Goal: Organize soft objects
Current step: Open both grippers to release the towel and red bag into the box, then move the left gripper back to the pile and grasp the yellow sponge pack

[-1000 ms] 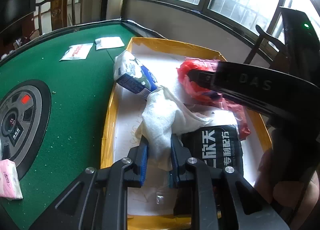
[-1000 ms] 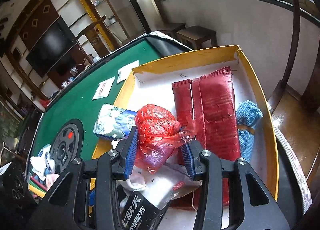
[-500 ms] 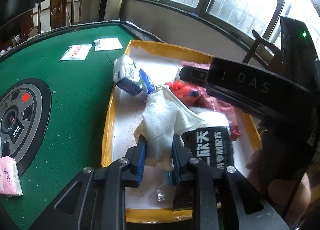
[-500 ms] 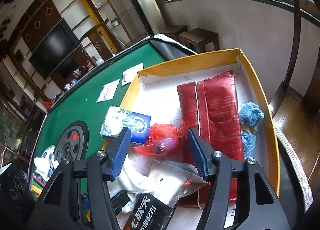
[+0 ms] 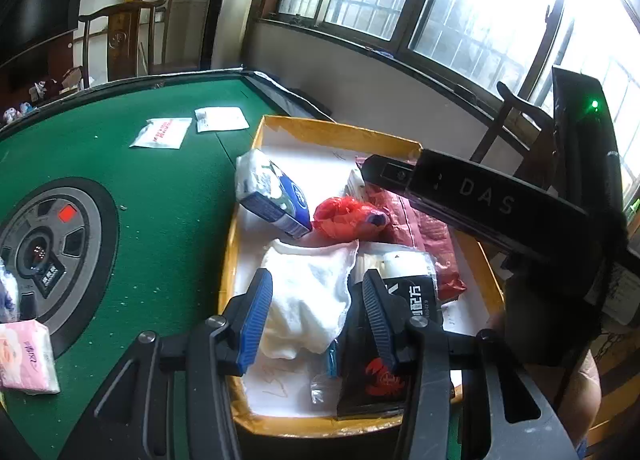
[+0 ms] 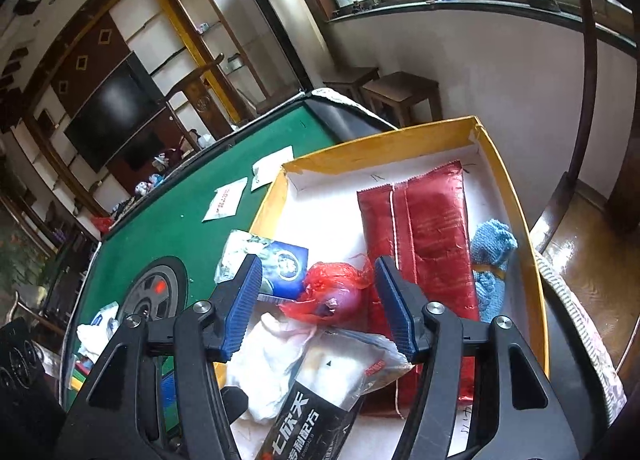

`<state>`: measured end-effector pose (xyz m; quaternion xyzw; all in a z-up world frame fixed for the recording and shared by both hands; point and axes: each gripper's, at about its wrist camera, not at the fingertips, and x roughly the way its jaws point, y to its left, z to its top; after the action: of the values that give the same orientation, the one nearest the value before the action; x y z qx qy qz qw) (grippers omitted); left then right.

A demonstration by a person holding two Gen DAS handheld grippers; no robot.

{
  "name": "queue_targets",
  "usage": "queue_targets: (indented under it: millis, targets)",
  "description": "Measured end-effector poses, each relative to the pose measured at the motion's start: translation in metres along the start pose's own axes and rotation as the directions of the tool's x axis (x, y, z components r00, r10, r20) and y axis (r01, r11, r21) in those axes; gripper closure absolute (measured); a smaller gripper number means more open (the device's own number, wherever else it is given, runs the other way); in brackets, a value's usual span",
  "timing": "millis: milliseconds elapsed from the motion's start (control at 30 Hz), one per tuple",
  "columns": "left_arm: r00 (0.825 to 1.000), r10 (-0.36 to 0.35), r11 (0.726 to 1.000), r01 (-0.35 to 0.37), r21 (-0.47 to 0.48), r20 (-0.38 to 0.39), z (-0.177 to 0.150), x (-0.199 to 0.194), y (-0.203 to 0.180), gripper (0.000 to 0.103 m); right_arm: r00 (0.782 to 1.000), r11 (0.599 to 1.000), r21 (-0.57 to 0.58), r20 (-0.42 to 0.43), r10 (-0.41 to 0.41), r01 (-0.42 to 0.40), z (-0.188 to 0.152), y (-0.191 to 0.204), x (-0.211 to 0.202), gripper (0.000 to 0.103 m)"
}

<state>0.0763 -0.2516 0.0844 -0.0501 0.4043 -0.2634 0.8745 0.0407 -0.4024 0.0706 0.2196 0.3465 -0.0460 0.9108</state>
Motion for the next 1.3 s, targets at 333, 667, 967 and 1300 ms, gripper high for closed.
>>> queue_targets:
  millis: [333, 667, 967, 1300]
  targets:
    - [0.997, 0.080, 0.988, -0.079, -0.129, 0.004, -0.008, -0.045, 0.054, 0.055, 1.000, 0.999, -0.034, 0.016, 0.002, -0.002, -0.003, 0.009, -0.002, 0.044]
    - [0.917, 0.399, 0.872, -0.371, -0.319, 0.025, -0.029, -0.151, 0.171, 0.056, 1.000, 0.998, -0.067, 0.014, 0.011, -0.010, -0.005, 0.016, -0.001, 0.044]
    - [0.909, 0.404, 0.765, -0.398, -0.506, -0.105, -0.068, -0.162, 0.268, 0.056, 1.000, 0.998, -0.063, 0.011, 0.015, -0.015, -0.006, 0.016, 0.000, 0.044]
    - [0.996, 0.081, 0.982, -0.086, -0.170, -0.037, -0.083, -0.164, 0.167, 0.056, 1.000, 0.998, -0.060, 0.011, 0.020, -0.019, -0.006, 0.017, 0.000, 0.044]
